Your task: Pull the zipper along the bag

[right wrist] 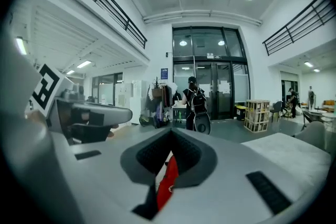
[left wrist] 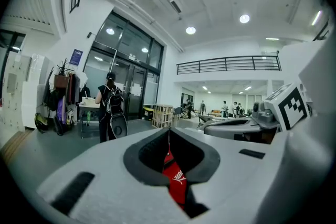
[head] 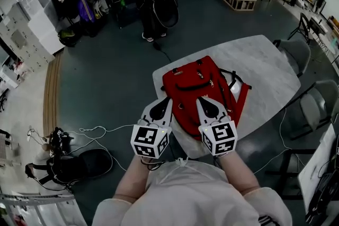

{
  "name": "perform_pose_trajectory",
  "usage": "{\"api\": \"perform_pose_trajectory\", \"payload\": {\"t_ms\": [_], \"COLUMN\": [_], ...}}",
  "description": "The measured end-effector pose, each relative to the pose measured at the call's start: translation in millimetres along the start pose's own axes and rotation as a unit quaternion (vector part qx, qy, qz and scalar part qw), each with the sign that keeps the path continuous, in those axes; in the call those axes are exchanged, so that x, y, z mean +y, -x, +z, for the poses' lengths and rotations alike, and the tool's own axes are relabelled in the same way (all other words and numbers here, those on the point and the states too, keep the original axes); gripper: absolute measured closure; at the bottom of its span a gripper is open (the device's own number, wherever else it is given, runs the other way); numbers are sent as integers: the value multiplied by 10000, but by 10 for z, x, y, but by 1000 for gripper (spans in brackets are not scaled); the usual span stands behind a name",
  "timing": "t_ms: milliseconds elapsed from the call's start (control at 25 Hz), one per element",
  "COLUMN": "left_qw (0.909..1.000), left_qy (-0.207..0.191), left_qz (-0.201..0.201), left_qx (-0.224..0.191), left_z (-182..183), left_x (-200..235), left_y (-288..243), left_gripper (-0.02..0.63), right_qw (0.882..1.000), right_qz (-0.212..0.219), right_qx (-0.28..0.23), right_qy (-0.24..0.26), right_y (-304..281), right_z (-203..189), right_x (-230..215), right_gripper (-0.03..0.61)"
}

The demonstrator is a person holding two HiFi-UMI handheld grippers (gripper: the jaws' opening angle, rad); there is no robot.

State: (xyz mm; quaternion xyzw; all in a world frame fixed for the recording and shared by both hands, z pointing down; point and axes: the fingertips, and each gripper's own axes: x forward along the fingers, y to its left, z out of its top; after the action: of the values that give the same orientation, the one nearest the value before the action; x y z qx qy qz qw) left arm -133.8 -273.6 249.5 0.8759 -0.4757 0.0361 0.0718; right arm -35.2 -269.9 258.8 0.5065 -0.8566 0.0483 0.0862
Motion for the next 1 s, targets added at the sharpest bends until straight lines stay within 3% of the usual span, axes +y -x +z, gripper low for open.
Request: {"api": "perform_pose_trajectory", "payload": {"t_ms": [1000], "left_qw": [9998], "left_qy": [-91], "left_qz": [-163], "left_qx": [97], "left_z": [-55], "left_x": [-152], "left_y": [-18], "left_gripper": [594], "right_qw": [9996], "right_qz": [201], "right_qx": [-168], "right_qy": [-113], "right_y": [48], "right_z": [38], "right_x": [88], "right_gripper": [554]}}
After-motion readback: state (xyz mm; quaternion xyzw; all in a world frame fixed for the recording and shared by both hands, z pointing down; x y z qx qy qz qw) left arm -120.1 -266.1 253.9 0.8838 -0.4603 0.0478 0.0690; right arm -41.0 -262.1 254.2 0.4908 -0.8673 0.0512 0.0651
